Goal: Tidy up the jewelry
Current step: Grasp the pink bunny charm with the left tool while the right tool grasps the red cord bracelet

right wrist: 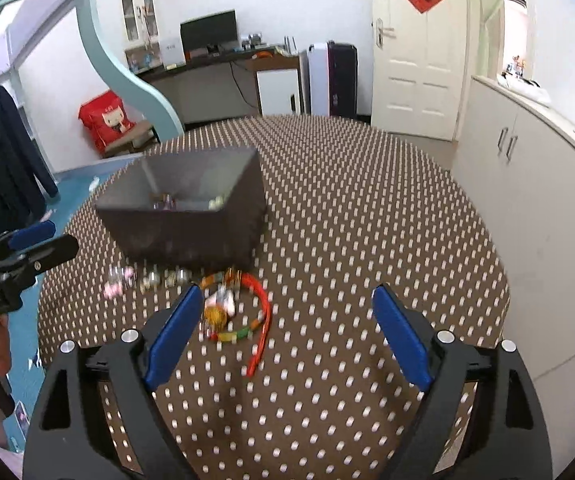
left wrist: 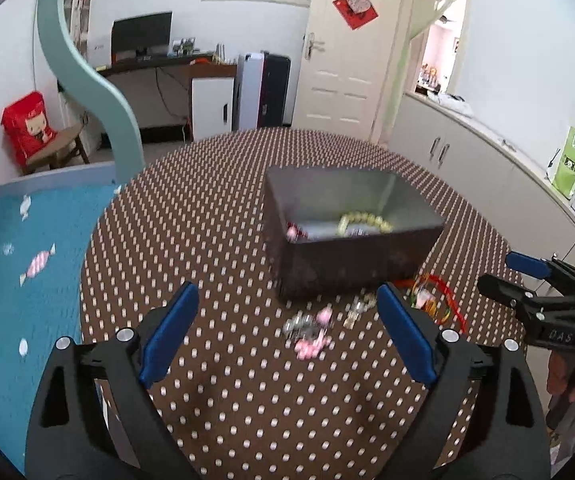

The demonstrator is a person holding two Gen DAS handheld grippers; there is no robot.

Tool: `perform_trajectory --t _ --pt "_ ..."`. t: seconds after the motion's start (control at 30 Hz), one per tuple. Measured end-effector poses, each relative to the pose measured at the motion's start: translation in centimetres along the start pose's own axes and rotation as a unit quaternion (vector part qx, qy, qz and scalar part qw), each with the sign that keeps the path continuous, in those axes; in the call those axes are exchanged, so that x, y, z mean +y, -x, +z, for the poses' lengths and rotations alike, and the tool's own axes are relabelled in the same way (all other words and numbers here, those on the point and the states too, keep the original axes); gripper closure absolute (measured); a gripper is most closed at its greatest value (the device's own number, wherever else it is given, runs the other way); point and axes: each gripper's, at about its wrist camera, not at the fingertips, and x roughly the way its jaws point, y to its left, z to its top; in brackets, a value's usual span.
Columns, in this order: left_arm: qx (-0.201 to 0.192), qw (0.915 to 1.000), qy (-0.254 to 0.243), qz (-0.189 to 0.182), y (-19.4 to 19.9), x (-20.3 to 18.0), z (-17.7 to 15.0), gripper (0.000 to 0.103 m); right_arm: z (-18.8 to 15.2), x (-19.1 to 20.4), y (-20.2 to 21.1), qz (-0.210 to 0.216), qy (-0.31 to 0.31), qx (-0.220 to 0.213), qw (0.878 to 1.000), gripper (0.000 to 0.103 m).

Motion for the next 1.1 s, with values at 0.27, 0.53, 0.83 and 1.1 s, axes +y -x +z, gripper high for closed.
perform_trajectory --t 0.27,0.53,0.83,1.1 --pt "0.018 0.9997 -0.01 0.012 -1.4 0.2 -1.9 0.011 -1.9 0.4 -0.8 -0.014 -0.02 0.011 1.0 0.019" --pt "0.033 0.9982 -0.049 0.008 -3.7 -1.7 -2.2 0.04 -2.2 -0.6 -2.0 -0.03 -0.043 0.027 0.998 0.019" --pt "0.054 0.9966 -0.062 0.005 -4.9 -2.4 -3.3 0.085 -1.9 -0.8 -2.4 -0.02 -0.041 0.027 0.999 0.019" --pt "0.05 0.9977 -0.044 -0.002 -4.2 -2.2 -3.7 0.087 -0.6 -0.3 -2.7 -0.034 -0.018 0.022 0.999 0.029"
